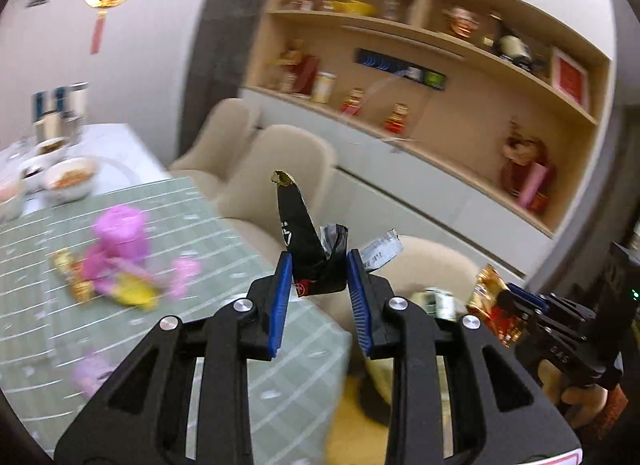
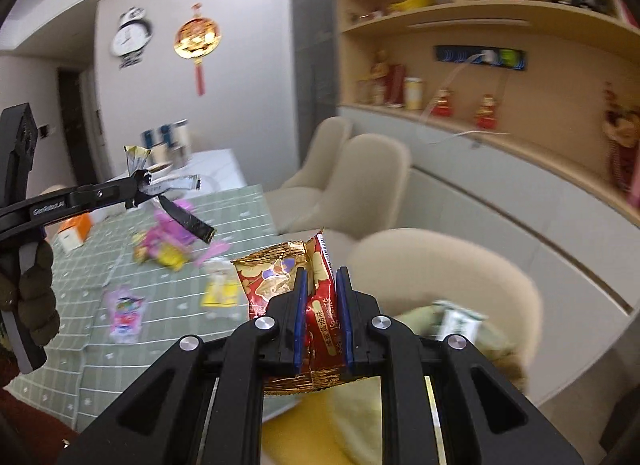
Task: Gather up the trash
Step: 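Carry the black wrapper and red snack bag over the yellow trash bag, then open the left gripper over the bag while the right gripper drops the red bag in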
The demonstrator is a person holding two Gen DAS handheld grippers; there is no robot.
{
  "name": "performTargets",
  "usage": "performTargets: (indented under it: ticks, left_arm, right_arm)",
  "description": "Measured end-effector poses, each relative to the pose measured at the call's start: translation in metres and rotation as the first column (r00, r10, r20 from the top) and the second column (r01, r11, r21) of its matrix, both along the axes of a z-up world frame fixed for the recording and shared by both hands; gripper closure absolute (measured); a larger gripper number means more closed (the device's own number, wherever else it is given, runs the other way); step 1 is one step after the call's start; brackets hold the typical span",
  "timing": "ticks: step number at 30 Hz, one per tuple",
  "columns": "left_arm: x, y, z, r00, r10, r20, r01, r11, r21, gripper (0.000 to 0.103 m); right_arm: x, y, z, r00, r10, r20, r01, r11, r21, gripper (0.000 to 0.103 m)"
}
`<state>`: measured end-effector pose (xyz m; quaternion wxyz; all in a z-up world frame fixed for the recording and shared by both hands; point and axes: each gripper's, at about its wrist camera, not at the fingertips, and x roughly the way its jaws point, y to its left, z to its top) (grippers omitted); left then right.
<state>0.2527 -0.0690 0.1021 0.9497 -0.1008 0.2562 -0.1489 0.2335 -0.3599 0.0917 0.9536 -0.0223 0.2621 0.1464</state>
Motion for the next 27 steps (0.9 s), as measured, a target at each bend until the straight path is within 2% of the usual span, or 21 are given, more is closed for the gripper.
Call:
performTargets:
  ticks: [5, 7, 11, 14, 18, 27]
  left_arm:
    - [0.023, -0.072, -0.004, 0.987, -0.155, -0.039, 0.155, 0.988, -0.003, 0.076]
    - [0.034, -0.103, -0.015, 0.973, -0.212, -0.089, 0.213, 0.977, 0.001, 0.076]
    - [0.048, -0.143, -0.036, 0.952, -0.257, -0.168, 0.258, 0.966, -0.016, 0.076]
    - [0.062, -0.173, -0.05, 0.926, -0.303, -0.224, 0.303, 0.952, -0.032, 0.076]
    - [0.069, -0.208, -0.066, 0.909, -0.324, -0.262, 0.335, 0.942, -0.003, 0.076]
    - [0.079, -0.252, -0.102, 0.865, -0.366, -0.345, 0.4, 0.916, 0.031, 0.076]
  right_arm:
    - [0.002, -0.065, 0.0, 0.995, -0.102, 0.0, 0.102, 0.995, 0.018, 0.088]
    - [0.001, -0.086, -0.002, 0.992, -0.129, -0.004, 0.129, 0.991, 0.022, 0.088]
    - [0.003, -0.12, -0.008, 0.985, -0.173, -0.012, 0.173, 0.984, 0.032, 0.088]
    - [0.005, -0.143, -0.011, 0.98, -0.198, -0.015, 0.198, 0.979, 0.038, 0.088]
    - [0.01, -0.167, -0.019, 0.975, -0.223, -0.022, 0.224, 0.974, 0.038, 0.088]
    - [0.021, -0.186, -0.035, 0.969, -0.242, -0.056, 0.245, 0.968, 0.058, 0.088]
